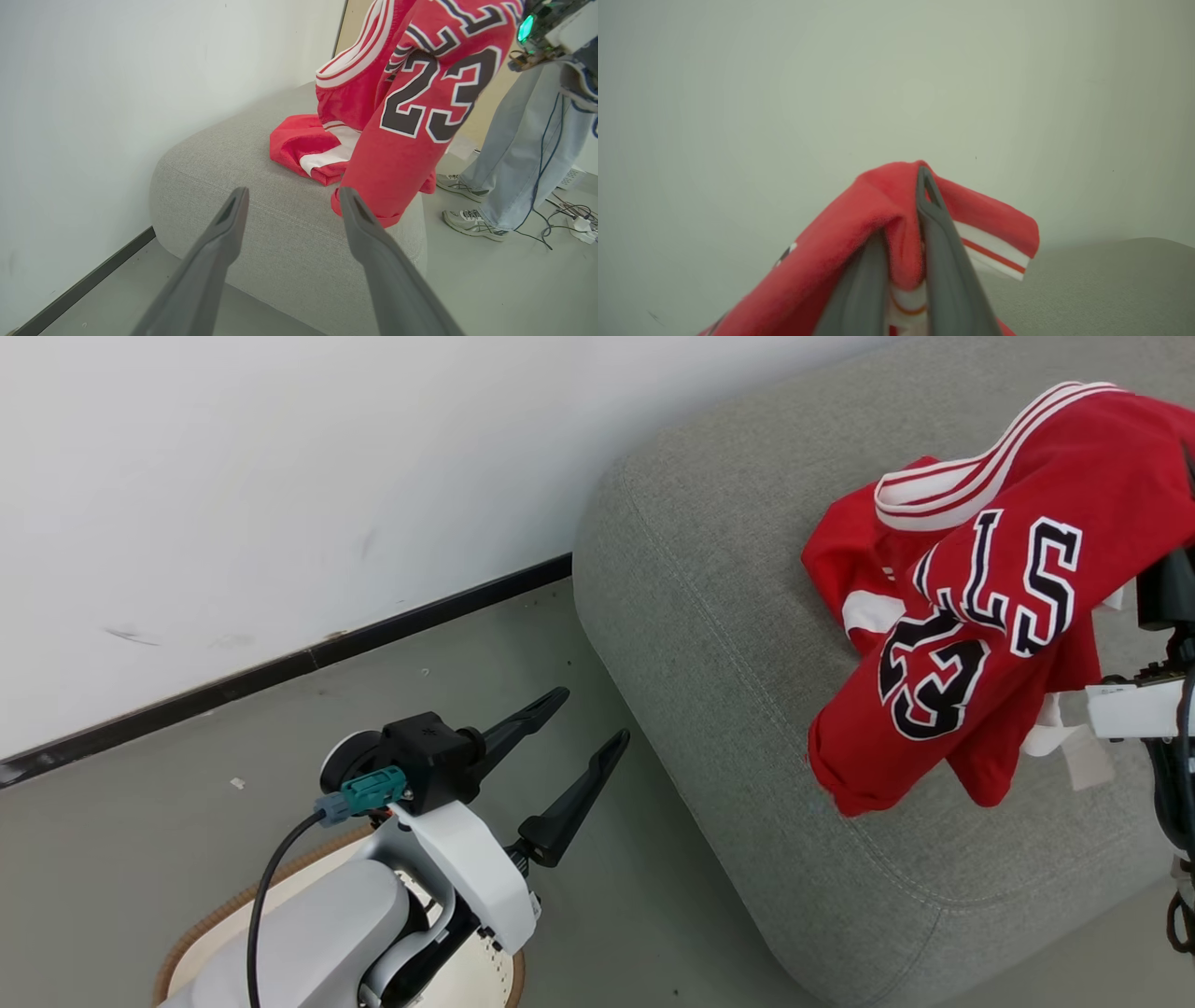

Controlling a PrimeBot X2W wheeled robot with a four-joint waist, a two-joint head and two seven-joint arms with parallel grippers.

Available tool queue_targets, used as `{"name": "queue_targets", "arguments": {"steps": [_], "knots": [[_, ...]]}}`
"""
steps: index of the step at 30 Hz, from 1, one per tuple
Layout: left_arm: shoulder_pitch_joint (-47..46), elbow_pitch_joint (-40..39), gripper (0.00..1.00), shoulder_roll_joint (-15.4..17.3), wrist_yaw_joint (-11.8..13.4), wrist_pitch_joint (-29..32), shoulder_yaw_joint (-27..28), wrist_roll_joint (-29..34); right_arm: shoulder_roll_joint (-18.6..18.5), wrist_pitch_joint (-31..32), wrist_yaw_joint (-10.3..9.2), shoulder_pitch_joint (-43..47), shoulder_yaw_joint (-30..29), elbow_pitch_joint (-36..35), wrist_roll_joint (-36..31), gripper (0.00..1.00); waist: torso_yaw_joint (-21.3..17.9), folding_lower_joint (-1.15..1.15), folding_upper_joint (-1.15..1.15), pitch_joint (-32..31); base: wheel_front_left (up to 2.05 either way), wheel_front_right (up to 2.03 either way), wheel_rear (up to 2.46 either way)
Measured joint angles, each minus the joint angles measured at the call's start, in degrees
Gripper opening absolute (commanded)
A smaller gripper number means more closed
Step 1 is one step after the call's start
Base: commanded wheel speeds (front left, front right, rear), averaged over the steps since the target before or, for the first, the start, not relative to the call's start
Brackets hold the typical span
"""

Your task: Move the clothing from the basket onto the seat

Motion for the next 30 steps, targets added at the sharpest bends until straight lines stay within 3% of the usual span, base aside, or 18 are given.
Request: {"name": "queue_targets", "arguments": {"steps": [10, 30], "knots": [[0.0, -1.3, 1.0, 0.7, 0.3, 0.0, 0.1, 0.5, -0.7, 0.0, 0.0, -0.3, -0.8, -1.3, 0.2, 0.0, -0.3, 0.0, 0.0, 1.3, 0.0, 0.0, 0.0], [-0.1, -4.6, 1.0, 2.4, 1.3, 3.2, -0.3, 1.0, -9.0, 1.0, 0.0, -9.9, -8.5, 6.4, 4.9, 0.0, 1.1, 0.0, 0.0, 5.9, 0.0, 0.0, 0.0]]}}
